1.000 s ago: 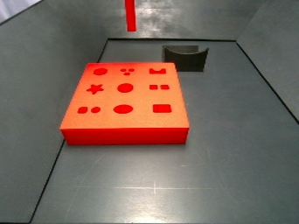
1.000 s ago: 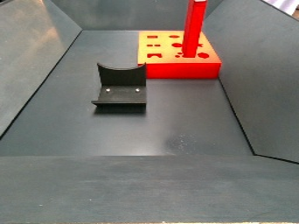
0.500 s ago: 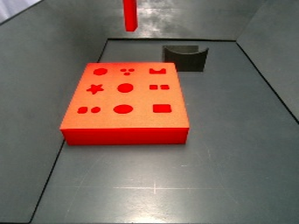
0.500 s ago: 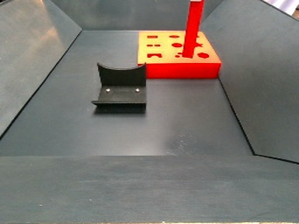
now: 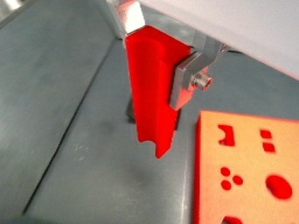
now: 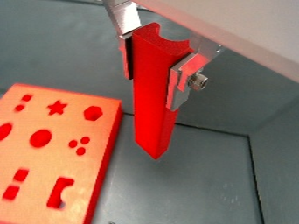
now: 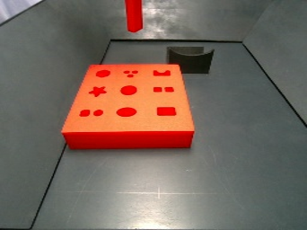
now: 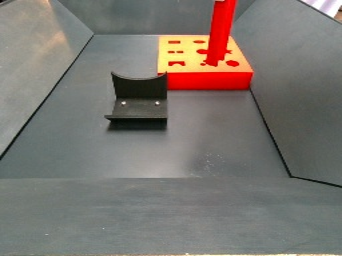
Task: Pick up the arch object. Move up. Rotate the arch object. Move to above the board. Insert the arch object.
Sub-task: Rotate the arch object.
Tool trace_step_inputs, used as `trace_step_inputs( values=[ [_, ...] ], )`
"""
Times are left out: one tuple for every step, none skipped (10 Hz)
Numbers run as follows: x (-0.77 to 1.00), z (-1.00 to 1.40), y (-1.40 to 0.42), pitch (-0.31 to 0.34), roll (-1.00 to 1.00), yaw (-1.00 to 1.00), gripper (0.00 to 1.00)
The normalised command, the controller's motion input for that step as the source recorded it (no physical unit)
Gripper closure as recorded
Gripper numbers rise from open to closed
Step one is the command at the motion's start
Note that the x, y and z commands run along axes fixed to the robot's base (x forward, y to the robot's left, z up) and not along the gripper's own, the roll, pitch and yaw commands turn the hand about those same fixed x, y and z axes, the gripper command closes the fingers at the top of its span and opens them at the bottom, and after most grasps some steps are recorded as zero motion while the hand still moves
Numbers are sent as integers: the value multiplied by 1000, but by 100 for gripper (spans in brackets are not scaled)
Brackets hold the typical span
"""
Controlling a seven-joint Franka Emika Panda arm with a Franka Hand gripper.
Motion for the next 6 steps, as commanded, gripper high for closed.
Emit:
trace_step_inputs(
  values=[
    [-14,7,10,-4,-62,-1000,100],
    [-14,7,10,-5,-71,-1000,100],
    [-14,7,11,-6,-83,-750,100],
    [0,0,0,-2,-28,-1000,100],
    [0,0,1,-2,-30,-1000,100],
    [0,0,2,-2,-33,-1000,100]
  ],
)
